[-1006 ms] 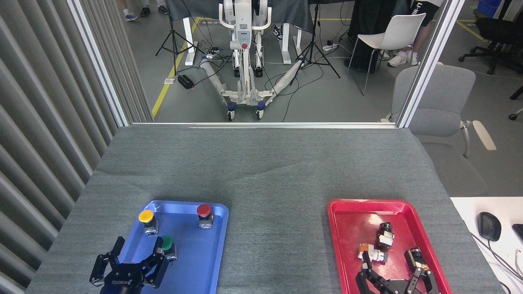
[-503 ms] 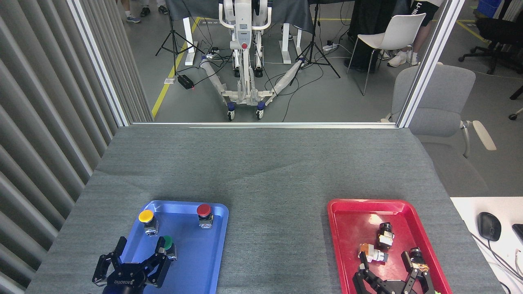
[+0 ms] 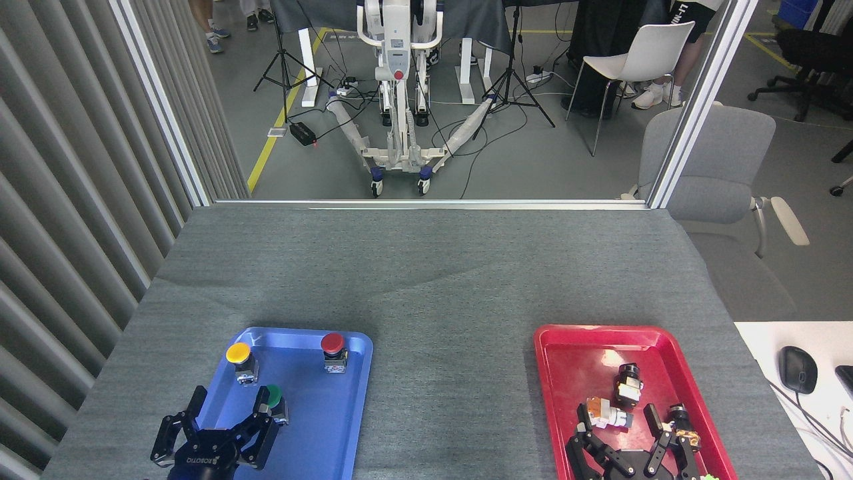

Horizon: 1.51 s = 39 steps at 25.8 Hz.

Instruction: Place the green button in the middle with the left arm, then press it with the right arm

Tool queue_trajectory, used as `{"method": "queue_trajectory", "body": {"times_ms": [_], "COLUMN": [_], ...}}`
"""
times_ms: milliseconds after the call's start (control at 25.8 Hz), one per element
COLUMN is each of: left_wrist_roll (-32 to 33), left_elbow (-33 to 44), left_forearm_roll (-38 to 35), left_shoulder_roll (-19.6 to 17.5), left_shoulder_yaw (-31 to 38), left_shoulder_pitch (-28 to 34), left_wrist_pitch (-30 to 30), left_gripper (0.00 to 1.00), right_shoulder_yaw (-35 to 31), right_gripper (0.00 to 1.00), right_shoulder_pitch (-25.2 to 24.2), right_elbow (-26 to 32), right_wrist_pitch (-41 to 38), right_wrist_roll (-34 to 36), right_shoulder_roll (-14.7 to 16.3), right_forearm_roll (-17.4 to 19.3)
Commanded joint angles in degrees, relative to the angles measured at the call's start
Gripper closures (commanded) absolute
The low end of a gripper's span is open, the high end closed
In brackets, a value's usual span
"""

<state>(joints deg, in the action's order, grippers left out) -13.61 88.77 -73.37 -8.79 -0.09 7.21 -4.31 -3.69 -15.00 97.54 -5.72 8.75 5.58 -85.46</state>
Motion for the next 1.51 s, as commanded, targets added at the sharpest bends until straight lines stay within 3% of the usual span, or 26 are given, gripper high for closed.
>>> {"method": "queue_trajectory", "body": {"times_ms": [0, 271, 387, 619, 1471], "left_wrist_roll": [0.0, 0.0, 0.0, 0.0, -0.1], "left_elbow": [0.0, -0.1, -0.1, 0.3, 0.4], "left_forearm_roll": [0.0, 0.1, 0.1, 0.0, -0.1], "left_shoulder_roll": [0.0, 0.0, 0.0, 0.1, 0.0], "left_shoulder_yaw": [0.0, 0.0, 0.0, -0.1, -0.4], "left_shoulder_pitch": [0.0, 0.0, 0.0, -0.1, -0.1], "left_wrist_pitch": [0.0, 0.0, 0.0, -0.1, -0.4], "left_gripper": [0.01, 0.01, 0.01, 0.01, 0.01], "right_shoulder_yaw": [0.1, 1.8, 1.5, 1.8, 1.7], "right_gripper": [0.00, 0.00, 0.00, 0.00, 0.00], "right_shoulder_pitch": [0.2, 1.6, 2.6, 0.1, -0.1], "right_elbow": [-0.3, -1.0, -1.6, -1.7, -1.7], "right_wrist_pitch": [-0.2, 1.7, 1.5, 1.2, 0.9], "right_wrist_roll": [-0.1, -0.3, -0.2, 0.2, 0.3], "right_shoulder_roll": [0.0, 0.7, -0.8, -1.4, -1.1], "right_forearm_roll": [0.0, 0.4, 0.9, 1.2, 2.2]}}
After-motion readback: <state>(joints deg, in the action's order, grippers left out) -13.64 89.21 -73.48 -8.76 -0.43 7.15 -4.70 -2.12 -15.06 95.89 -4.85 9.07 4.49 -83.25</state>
